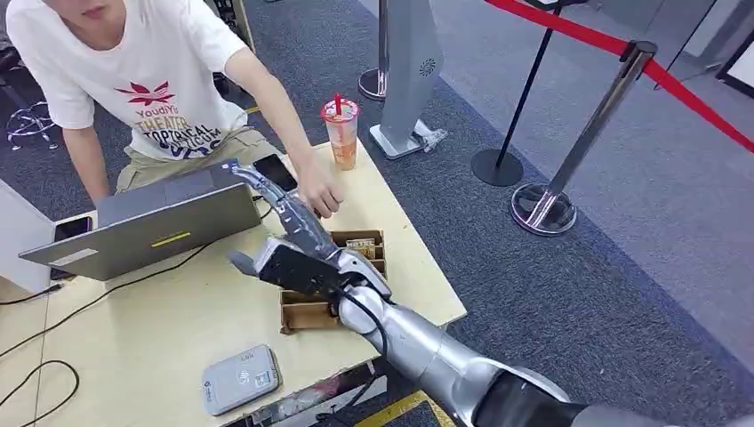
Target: Pass the card to the sensor for recognition and then transmit it.
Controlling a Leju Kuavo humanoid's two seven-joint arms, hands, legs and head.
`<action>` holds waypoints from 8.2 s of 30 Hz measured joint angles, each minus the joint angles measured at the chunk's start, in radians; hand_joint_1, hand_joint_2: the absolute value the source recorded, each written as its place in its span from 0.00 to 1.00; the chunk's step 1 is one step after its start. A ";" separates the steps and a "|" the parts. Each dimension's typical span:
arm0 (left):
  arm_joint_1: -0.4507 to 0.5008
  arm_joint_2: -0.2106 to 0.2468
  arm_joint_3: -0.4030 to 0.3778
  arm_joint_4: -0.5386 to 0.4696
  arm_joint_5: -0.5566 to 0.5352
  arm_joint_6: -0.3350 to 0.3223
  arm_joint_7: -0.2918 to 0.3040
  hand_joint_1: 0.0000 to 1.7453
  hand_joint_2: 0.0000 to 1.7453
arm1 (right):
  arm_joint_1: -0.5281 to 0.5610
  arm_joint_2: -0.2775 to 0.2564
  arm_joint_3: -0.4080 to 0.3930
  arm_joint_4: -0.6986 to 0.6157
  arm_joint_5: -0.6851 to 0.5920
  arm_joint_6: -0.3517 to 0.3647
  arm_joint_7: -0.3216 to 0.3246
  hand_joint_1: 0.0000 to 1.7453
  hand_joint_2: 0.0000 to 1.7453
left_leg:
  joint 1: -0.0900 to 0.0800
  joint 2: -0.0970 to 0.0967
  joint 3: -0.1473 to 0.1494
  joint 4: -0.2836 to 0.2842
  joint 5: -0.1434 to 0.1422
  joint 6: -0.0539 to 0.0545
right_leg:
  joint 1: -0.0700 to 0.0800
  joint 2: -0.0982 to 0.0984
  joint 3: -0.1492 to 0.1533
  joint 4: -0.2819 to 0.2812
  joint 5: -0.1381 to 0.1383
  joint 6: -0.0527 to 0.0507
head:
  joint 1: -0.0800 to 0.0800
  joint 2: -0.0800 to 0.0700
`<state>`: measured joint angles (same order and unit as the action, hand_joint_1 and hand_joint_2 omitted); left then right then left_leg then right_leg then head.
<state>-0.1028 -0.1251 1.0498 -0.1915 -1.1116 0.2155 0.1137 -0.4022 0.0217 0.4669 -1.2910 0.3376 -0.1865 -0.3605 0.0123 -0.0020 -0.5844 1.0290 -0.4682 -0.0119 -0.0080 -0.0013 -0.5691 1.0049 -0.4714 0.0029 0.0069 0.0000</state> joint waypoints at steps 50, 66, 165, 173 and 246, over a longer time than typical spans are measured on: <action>0.010 -0.004 0.023 0.000 0.021 0.015 -0.032 0.00 1.00 | 0.273 -0.217 -0.176 -0.093 0.370 -0.178 0.086 0.54 1.00 | 0.000 0.000 0.000 0.000 0.000 0.000 | 0.000 0.000 0.000 0.000 0.000 0.000 | 0.000 0.000; 0.014 -0.004 0.052 0.000 0.053 0.016 -0.043 0.00 1.00 | 0.256 -0.254 -0.173 -0.069 0.470 -0.159 0.141 0.55 1.00 | 0.000 0.000 0.000 0.000 0.000 0.000 | 0.000 0.000 0.000 0.000 0.000 0.000 | 0.000 0.000; 0.017 0.004 0.072 0.000 0.040 0.005 -0.041 0.00 1.00 | 0.248 -0.386 -0.180 -0.027 0.573 0.047 0.243 0.52 1.00 | 0.000 0.000 -0.001 0.000 0.000 0.000 | 0.000 0.000 0.000 0.000 0.000 0.000 | 0.000 0.000; 0.024 0.005 0.072 0.000 0.040 -0.006 -0.054 0.00 1.00 | 0.271 -0.409 -0.183 -0.019 0.549 0.033 0.233 0.54 1.00 | 0.000 0.000 0.000 0.000 0.000 0.000 | 0.000 0.000 0.000 0.000 0.000 0.000 | 0.000 0.000; 0.041 0.033 0.100 0.000 0.052 -0.006 -0.045 0.00 1.00 | 0.138 -0.504 -0.096 0.066 0.345 0.175 0.178 0.94 1.00 | 0.000 0.000 0.000 0.000 0.000 0.000 | 0.000 0.000 0.001 0.000 0.001 0.001 | 0.000 0.000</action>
<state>-0.0620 -0.0923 1.1501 -0.1911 -1.0597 0.2094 0.0687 -0.2638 -0.4822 0.3712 -1.2249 0.6824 -0.0118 -0.1827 0.0119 -0.0016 -0.5843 1.0290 -0.4682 -0.0114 -0.0082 -0.0013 -0.5686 1.0049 -0.4704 0.0041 0.0069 0.0000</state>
